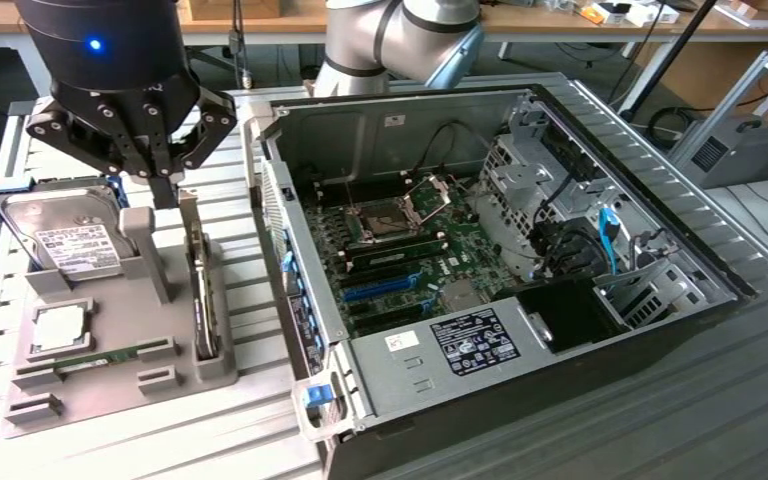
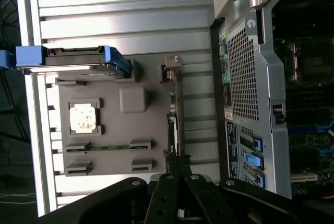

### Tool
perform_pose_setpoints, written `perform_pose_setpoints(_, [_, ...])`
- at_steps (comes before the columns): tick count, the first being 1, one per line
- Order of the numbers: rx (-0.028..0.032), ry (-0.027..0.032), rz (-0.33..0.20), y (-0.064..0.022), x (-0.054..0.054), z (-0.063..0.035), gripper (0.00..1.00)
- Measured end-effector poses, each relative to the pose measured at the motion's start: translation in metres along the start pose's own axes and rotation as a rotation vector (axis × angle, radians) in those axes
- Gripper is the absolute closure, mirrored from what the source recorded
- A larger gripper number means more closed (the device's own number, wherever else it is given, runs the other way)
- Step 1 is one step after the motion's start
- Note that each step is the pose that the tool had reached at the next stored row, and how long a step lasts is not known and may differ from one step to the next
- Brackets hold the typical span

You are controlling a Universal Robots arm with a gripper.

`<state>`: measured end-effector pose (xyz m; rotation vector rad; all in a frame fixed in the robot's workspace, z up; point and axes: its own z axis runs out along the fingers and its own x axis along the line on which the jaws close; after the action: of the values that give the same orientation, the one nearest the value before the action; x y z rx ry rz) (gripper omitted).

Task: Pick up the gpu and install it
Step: 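Reach for the gpu, then pick up the gpu and move the gpu toward the slot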

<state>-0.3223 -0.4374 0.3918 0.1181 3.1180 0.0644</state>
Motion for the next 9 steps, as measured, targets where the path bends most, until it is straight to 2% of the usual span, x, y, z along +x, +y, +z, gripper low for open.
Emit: perform_pose_setpoints(9, [0.0000, 0.0000, 0.000, 0.0000, 0.0002, 0.0000, 0.89])
